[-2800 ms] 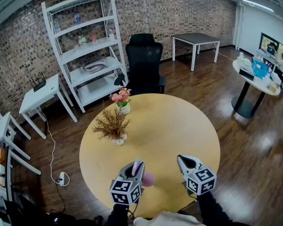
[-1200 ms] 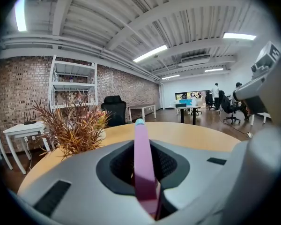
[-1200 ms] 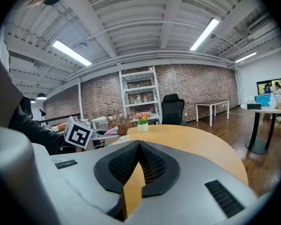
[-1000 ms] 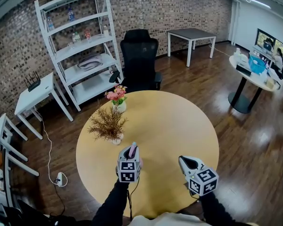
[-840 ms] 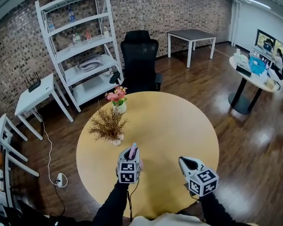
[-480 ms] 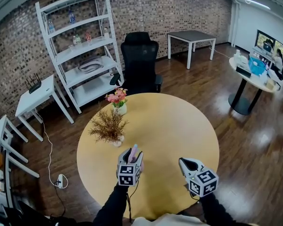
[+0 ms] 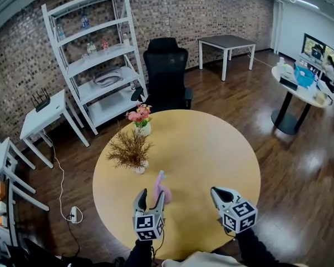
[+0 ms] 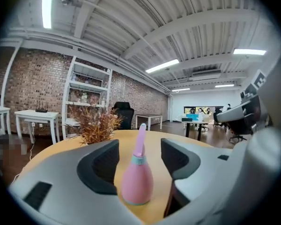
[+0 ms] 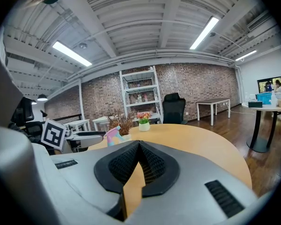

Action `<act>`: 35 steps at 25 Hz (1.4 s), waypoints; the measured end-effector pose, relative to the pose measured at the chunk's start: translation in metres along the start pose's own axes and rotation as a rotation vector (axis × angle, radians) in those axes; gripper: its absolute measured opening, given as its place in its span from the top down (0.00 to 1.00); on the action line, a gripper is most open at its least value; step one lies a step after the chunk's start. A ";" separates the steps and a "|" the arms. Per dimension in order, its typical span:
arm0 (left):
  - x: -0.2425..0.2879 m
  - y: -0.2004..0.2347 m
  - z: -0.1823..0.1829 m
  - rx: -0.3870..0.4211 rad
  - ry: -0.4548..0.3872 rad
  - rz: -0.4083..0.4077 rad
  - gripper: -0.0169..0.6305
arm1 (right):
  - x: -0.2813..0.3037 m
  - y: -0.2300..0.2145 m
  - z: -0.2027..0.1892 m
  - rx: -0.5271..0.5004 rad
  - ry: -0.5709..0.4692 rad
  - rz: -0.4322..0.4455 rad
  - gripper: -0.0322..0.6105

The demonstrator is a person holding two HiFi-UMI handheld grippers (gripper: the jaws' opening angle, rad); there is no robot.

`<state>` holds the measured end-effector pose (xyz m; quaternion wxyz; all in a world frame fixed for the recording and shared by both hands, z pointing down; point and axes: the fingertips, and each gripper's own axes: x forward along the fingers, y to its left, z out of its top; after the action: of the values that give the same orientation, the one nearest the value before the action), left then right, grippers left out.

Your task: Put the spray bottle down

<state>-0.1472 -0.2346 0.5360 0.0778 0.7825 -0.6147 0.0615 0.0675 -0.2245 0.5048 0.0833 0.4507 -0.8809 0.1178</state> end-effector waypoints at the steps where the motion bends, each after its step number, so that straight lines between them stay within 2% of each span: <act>1: -0.011 0.000 0.002 -0.021 -0.011 0.025 0.58 | 0.000 0.001 0.000 0.001 -0.002 0.003 0.99; 4: -0.036 -0.009 0.004 -0.052 -0.017 0.022 0.89 | 0.003 0.005 0.002 0.001 -0.013 0.013 0.99; 5: -0.041 -0.015 0.004 -0.047 -0.006 0.000 0.97 | 0.003 0.007 0.003 0.001 -0.019 0.018 0.99; 6: -0.044 -0.022 0.003 -0.042 0.009 -0.029 1.00 | 0.004 0.009 0.004 0.001 -0.024 0.024 0.99; 10: -0.053 -0.047 0.008 -0.028 0.045 -0.146 1.00 | 0.004 0.017 0.008 0.007 -0.039 0.046 1.00; 13: -0.055 -0.057 0.015 -0.014 0.054 -0.194 1.00 | 0.003 0.024 0.011 -0.005 -0.047 0.057 1.00; 28: -0.052 -0.070 0.020 0.000 0.084 -0.229 1.00 | 0.001 0.030 0.022 -0.036 -0.064 0.083 1.00; 35: -0.058 -0.065 0.010 -0.001 0.097 -0.235 1.00 | 0.002 0.039 0.013 -0.033 -0.058 0.085 1.00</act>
<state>-0.0978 -0.1660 0.5122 0.1142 0.8453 -0.5142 0.0893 0.0343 -0.2075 0.4881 0.0603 0.4148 -0.9031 0.0935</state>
